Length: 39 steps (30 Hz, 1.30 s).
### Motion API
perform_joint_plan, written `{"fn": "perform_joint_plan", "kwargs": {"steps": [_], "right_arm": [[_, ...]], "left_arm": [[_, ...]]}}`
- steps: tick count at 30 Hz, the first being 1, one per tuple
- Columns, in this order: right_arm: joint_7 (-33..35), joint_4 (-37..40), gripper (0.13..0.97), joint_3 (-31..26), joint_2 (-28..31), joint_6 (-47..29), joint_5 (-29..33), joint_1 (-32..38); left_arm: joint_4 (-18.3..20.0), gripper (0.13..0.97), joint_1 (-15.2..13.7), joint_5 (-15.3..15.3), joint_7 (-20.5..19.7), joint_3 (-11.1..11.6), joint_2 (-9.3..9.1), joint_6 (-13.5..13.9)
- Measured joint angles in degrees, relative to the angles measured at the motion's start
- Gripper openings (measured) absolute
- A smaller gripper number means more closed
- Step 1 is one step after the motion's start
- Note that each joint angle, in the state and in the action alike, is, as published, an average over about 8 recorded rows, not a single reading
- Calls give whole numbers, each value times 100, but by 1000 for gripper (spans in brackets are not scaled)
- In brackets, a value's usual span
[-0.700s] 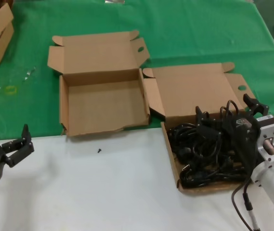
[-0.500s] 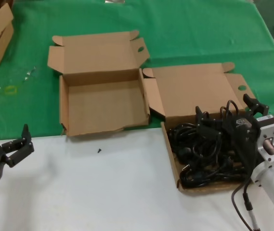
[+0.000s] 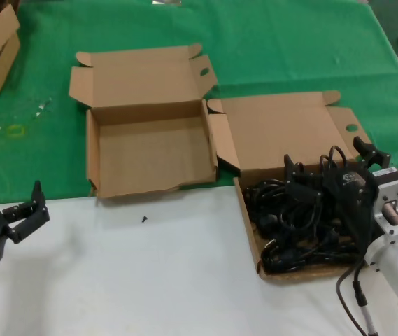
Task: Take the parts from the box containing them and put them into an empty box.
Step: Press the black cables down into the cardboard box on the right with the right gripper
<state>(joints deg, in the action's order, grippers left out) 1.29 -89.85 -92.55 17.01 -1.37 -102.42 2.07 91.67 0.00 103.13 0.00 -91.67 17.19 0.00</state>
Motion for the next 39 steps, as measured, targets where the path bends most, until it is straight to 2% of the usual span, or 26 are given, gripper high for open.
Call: {"fn": "perform_joint_plan", "kwargs": {"steps": [14, 23, 31, 32, 39], "right_arm": [[0, 0, 966, 0, 0, 0, 0, 0], [0, 0, 966, 0, 0, 0, 0, 0], [-23, 15, 966, -44, 67, 8, -12, 17], [-28, 18, 966, -53, 84, 11, -14, 21], [-79, 3, 966, -178, 310, 69, -55, 38]], "left_arm": [[0, 949, 0, 0, 0, 0, 0, 0], [0, 864, 0, 0, 0, 0, 0, 0], [0, 708, 0, 0, 0, 0, 0, 0], [0, 708, 0, 0, 0, 0, 0, 0], [0, 514, 0, 0, 0, 0, 0, 0]]}}
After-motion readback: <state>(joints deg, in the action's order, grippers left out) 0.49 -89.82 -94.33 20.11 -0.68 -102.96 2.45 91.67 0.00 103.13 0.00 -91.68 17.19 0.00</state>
